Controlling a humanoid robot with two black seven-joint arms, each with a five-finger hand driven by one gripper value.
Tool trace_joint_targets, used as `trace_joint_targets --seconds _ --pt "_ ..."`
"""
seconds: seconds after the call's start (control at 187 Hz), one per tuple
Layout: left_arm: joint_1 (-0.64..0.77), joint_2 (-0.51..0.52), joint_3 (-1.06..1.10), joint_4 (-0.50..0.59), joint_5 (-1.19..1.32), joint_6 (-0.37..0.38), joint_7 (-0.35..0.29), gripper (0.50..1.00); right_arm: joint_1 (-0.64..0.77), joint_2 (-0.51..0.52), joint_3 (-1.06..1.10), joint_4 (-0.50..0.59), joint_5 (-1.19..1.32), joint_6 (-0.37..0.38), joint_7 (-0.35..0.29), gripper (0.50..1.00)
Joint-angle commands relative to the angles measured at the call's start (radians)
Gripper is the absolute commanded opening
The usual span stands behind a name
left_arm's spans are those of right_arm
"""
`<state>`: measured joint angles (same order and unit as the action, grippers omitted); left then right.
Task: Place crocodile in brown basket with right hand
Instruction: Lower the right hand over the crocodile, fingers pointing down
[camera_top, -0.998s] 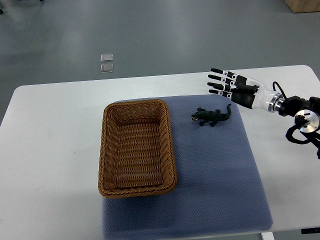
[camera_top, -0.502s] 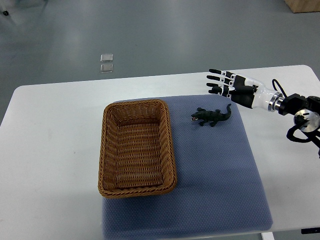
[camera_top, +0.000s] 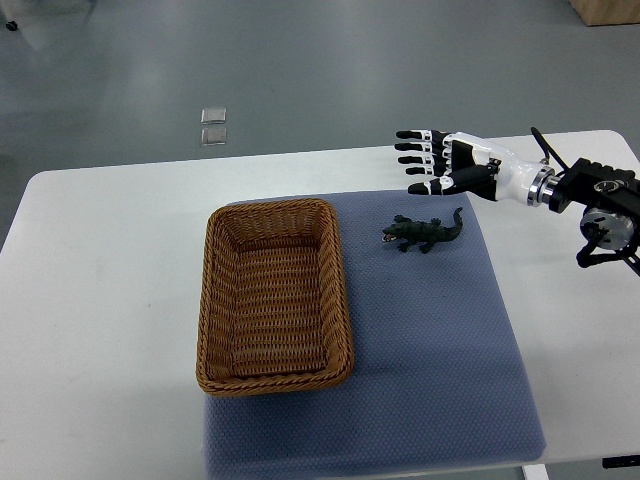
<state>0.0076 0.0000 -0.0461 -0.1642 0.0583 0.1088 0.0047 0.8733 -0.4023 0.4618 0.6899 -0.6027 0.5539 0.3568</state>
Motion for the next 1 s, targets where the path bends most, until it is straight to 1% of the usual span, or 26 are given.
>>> trace_joint_targets --seconds 0.0,0.133,0.187,0.262,0.326,0.443,0.496,0.582,0.625,0.646,0.657,0.689,0.795,0.923,0.993 --pt "0.000 0.000 0.000 0.000 0.000 0.000 0.000 1.000 0.013 -0.001 -0.002 0.025 -0.158 -0.029 0.062 0.928" --pt "0.000 0.000 0.000 0.000 0.000 0.000 0.000 1.000 0.030 -0.003 -0.009 0.069 -0.433 -0.097 0.123 0.926" --pt "0.000 0.000 0.000 0.000 0.000 0.000 0.000 1.000 0.039 -0.003 -0.011 0.074 -0.568 -0.121 0.162 0.926" --pt "0.000 0.000 0.000 0.000 0.000 0.000 0.000 1.000 0.059 -0.001 -0.018 0.074 -0.686 -0.144 0.208 0.926" --pt "0.000 0.000 0.000 0.000 0.000 0.000 0.000 1.000 0.075 -0.001 -0.020 0.074 -0.747 -0.160 0.229 0.926" --pt "0.000 0.000 0.000 0.000 0.000 0.000 0.000 1.000 0.113 -0.001 -0.061 0.074 -0.821 -0.169 0.232 0.926" --pt "0.000 0.000 0.000 0.000 0.000 0.000 0.000 1.000 0.138 -0.001 -0.104 0.074 -0.845 -0.189 0.238 0.926" --pt "0.000 0.000 0.000 0.000 0.000 0.000 0.000 1.000 0.173 -0.001 -0.193 0.073 -0.884 -0.253 0.248 0.926" --pt "0.000 0.000 0.000 0.000 0.000 0.000 0.000 1.000 0.191 -0.001 -0.242 0.073 -0.899 -0.295 0.249 0.926" --pt "0.000 0.000 0.000 0.000 0.000 0.000 0.000 1.000 0.202 -0.001 -0.279 0.073 -0.905 -0.328 0.251 0.926" --pt "0.000 0.000 0.000 0.000 0.000 0.000 0.000 1.000 0.202 -0.001 -0.279 0.073 -0.905 -0.328 0.251 0.926" --pt "0.000 0.000 0.000 0.000 0.000 0.000 0.000 1.000 0.216 -0.001 -0.324 0.073 -0.907 -0.374 0.251 0.926" --pt "0.000 0.000 0.000 0.000 0.000 0.000 0.000 1.000 0.243 0.000 -0.436 0.068 -0.921 -0.463 0.251 0.926" --pt "0.000 0.000 0.000 0.000 0.000 0.000 0.000 1.000 0.265 -0.001 -0.528 0.057 -0.939 -0.545 0.249 0.926" --pt "0.000 0.000 0.000 0.000 0.000 0.000 0.000 1.000 0.270 -0.001 -0.549 0.050 -0.948 -0.560 0.249 0.924"
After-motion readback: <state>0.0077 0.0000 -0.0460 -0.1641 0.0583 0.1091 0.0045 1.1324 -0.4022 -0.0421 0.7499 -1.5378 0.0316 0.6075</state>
